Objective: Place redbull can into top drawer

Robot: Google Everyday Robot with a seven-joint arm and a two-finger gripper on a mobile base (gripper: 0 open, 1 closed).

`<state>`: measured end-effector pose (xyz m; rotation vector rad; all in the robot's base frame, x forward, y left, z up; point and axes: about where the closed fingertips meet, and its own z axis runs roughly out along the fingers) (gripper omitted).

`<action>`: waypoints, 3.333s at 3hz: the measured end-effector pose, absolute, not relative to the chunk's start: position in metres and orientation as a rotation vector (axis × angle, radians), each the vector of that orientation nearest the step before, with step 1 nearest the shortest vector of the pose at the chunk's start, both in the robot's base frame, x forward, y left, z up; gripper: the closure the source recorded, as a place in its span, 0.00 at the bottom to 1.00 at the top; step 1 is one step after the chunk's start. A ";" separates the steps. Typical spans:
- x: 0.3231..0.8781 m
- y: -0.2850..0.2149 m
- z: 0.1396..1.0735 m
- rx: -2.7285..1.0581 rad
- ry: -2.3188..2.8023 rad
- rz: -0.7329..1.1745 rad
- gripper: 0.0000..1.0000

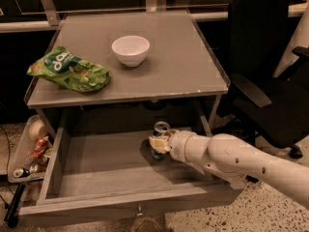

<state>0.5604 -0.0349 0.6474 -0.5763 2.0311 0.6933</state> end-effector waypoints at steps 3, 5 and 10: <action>0.554 -0.041 0.670 -0.560 1.957 0.494 1.00; 0.555 -0.045 0.683 -0.556 1.917 0.431 1.00; 0.563 -0.047 0.647 -0.493 1.935 0.443 1.00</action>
Offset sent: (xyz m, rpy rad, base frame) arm -0.0080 -0.0052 0.0245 -0.1304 -0.1858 -0.1325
